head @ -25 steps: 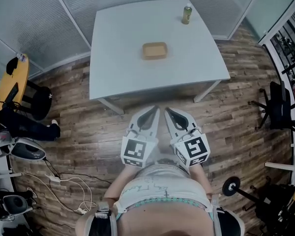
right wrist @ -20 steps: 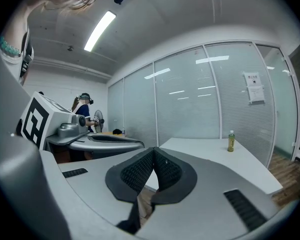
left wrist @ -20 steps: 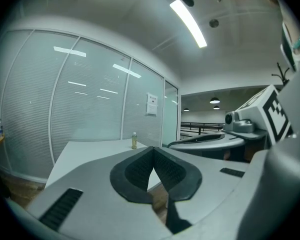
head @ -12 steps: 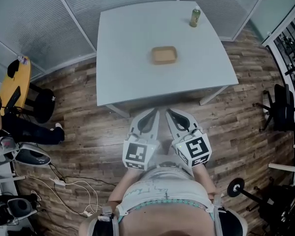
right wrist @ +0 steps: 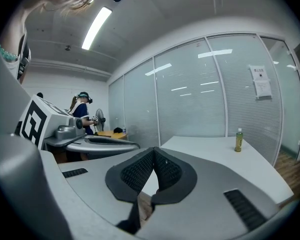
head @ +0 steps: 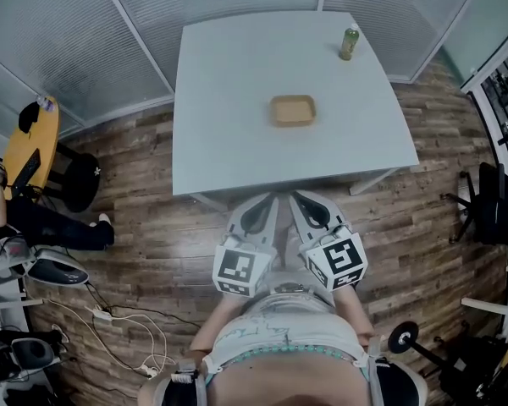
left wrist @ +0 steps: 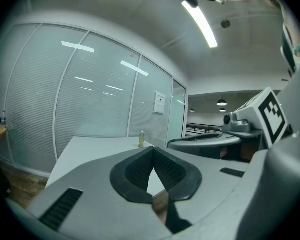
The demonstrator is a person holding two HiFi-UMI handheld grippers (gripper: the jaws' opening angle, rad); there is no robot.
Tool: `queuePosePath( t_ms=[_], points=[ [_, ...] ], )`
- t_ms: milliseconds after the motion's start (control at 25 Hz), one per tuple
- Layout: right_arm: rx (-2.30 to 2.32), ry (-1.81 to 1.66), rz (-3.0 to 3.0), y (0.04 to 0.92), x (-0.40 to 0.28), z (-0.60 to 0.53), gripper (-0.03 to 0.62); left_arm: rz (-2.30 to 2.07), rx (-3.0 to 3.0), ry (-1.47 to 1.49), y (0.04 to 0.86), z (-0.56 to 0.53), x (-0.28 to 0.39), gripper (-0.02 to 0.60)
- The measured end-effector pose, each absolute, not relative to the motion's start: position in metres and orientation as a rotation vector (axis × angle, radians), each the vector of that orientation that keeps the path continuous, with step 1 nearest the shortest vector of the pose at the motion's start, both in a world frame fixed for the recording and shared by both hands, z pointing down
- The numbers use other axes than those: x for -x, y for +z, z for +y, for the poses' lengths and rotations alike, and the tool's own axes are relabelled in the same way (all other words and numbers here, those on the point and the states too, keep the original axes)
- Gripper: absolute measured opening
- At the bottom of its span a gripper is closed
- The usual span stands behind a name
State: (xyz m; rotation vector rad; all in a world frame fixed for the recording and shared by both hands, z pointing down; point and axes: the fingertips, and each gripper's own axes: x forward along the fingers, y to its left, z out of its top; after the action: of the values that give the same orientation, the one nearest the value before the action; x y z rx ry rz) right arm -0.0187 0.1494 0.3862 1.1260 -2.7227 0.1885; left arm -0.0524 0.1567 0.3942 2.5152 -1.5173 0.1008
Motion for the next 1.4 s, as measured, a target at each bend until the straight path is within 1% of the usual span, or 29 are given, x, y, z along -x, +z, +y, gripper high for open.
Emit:
queuePosePath(
  t_ms=[280, 720, 1120, 1400],
  points=[
    [-1.095, 0.160, -2.769, 0.376, 0.018, 0.081, 0.000, -1.561, -2.526, 0.113, 0.383, 0.089, 0.045, 0.002],
    [-1.057, 0.166, -2.799, 0.365, -0.008, -0.016, 0.000, -1.621, -2.522, 0.169, 0.370, -0.009, 0.021, 0.002],
    [-0.999, 0.158, -2.825, 0.370, -0.031, -0.069, 0.000, -1.656, -2.482, 0.158, 0.377, -0.061, 0.000, 0.003],
    [-0.941, 0.164, -2.813, 0.381, -0.033, -0.088, 0.000, -1.691, -2.420, 0.150, 0.386, -0.078, 0.001, 0.002]
  ],
)
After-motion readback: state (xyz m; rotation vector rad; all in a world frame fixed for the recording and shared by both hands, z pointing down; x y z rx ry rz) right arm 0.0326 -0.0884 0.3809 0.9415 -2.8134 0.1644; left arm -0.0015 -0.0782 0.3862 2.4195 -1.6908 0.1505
